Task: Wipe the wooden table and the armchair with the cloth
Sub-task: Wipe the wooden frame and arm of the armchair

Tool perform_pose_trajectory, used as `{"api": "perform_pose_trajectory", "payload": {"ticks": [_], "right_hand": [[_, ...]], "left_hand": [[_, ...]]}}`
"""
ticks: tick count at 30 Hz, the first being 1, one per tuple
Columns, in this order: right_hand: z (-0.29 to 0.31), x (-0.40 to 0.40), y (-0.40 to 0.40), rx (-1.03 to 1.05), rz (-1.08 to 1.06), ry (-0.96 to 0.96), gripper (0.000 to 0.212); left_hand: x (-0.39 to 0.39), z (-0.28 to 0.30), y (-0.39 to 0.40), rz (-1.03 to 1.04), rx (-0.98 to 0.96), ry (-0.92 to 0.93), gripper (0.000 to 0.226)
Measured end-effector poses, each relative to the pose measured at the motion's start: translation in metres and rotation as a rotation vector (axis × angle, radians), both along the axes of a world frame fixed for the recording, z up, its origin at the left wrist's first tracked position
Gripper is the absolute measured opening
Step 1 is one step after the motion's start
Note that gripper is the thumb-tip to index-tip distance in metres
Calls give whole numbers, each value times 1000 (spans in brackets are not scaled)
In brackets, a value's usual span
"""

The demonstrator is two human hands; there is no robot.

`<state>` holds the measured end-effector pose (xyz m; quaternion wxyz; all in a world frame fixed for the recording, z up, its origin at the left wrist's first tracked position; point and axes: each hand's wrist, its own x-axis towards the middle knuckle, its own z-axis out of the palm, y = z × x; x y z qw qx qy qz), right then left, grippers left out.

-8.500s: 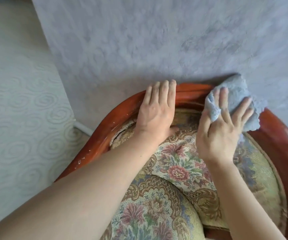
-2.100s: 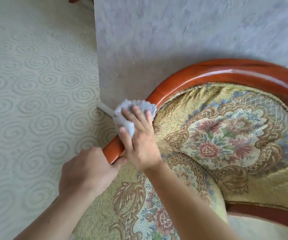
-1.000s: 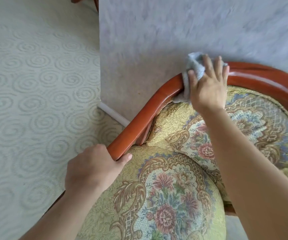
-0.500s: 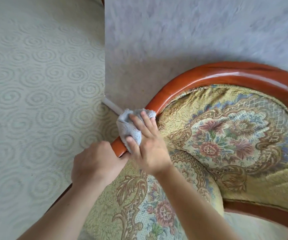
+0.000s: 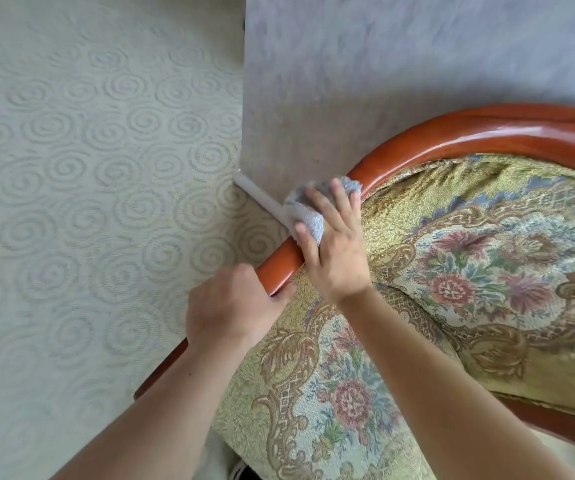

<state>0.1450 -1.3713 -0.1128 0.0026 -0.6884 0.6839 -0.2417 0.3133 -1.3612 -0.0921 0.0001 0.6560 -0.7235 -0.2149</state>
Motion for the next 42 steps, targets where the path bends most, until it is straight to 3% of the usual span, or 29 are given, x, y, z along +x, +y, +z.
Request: {"api": "perform_pose_trajectory", "payload": {"ticks": [3, 6, 10, 15, 19, 22, 25, 27, 29, 32, 35, 38, 42], "right_hand": [[0, -2, 15, 93, 126, 9, 63], [20, -40, -3, 154, 291, 372, 71], [53, -95, -41, -17, 111, 422, 46], [75, -135, -53, -132, -227, 550, 51], [58, -100, -45, -129, -308, 351, 46], [39, -60, -27, -40, -53, 201, 42], [25, -18, 5, 163, 163, 70, 67], [26, -10, 18, 166, 200, -161, 69], [34, -13, 27, 227, 125, -388, 68], [54, -22, 36, 374, -94, -570, 81], [73, -31, 51, 280, -225, -658, 76], [83, -43, 71, 131, -394, -680, 67], [101, -64, 93, -28, -602, -1040, 59]], "left_hand": [[-1, -2, 0, 4, -8, -2, 66], [2, -1, 0, -18, -1, -10, 65], [3, 2, 0, -30, 22, -23, 66], [2, 5, 0, -26, 45, -46, 63], [1, 3, 2, -22, 22, -48, 63], [3, -1, 1, -23, 17, -71, 66], [2, -2, 0, -11, 10, -93, 64], [1, -4, 0, -15, 11, -79, 61], [3, -4, 0, -22, 26, -58, 62], [2, 3, -1, -34, 77, -62, 67], [5, 10, 0, -67, 126, -29, 63], [13, 15, -6, -91, 268, 173, 70], [14, 29, -28, -156, 455, 249, 88]]}}
